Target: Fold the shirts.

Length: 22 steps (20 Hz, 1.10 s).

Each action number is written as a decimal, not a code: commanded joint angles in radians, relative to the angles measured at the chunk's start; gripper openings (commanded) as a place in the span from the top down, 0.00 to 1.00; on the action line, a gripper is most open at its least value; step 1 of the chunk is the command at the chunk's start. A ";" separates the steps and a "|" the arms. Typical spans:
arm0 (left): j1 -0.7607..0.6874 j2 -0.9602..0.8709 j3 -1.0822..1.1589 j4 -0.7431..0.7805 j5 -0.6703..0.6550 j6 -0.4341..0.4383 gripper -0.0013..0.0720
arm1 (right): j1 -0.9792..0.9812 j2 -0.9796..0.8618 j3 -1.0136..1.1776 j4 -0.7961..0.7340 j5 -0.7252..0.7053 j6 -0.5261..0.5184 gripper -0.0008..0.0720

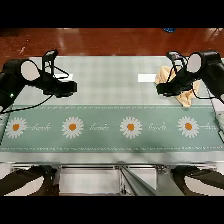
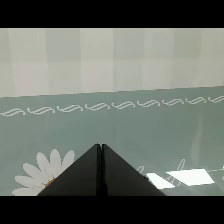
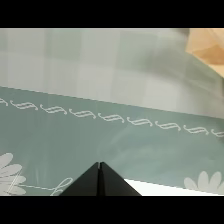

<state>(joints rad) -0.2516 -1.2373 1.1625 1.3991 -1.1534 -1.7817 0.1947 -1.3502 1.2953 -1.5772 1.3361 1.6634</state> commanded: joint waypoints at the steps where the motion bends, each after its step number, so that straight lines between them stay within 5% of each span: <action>1: 0.000 -0.001 0.000 0.000 0.000 0.000 0.95 | 0.001 -0.001 0.001 0.000 0.000 0.000 0.97; 18: 0.000 -0.001 0.000 0.000 0.000 0.000 0.95 | 0.001 -0.001 0.001 0.000 -0.005 0.000 0.97; 22: 0.000 -0.004 0.000 0.000 0.055 0.000 0.95 | 0.000 -0.002 0.001 -0.054 -0.305 -0.003 0.97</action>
<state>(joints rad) -0.2516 -1.2392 1.1625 1.3991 -1.1477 -1.7821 0.1947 -1.3518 1.2953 -1.5951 1.2102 1.6623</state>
